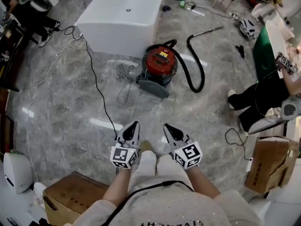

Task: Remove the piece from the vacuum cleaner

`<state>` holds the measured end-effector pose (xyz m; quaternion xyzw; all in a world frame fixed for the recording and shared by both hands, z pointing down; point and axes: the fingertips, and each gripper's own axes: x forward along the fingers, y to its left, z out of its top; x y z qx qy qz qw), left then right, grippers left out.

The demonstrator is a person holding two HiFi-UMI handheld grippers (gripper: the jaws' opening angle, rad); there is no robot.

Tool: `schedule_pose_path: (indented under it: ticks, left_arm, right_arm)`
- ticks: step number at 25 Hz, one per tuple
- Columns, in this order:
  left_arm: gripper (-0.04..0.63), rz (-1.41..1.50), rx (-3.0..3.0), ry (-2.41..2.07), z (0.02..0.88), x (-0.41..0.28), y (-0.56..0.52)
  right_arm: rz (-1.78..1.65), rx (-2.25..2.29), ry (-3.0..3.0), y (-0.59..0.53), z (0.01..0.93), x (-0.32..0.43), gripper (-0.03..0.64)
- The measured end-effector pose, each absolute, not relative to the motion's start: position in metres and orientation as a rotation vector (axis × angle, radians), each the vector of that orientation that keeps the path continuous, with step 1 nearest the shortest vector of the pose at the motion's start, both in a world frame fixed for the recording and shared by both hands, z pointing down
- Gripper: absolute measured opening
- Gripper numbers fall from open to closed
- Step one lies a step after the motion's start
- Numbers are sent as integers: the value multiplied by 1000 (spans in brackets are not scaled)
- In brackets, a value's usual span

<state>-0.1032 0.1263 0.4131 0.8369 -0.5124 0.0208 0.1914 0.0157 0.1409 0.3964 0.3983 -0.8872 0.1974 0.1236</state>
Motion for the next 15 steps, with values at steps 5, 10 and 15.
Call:
schedule_pose_path:
  ticks: [5,10,15]
  left_arm:
    - [21,71,2351,-1421,425,-103,105]
    - [21,78,2360,-1406,428,-99,79]
    - [21,-14,2290,-1413,430,-99,44]
  right_arm:
    - [602,1147,-2551,124,416,17,15]
    - [605,1123,-2528,98,433,16,15]
    - [665,1074,-2519,67,449,16,15]
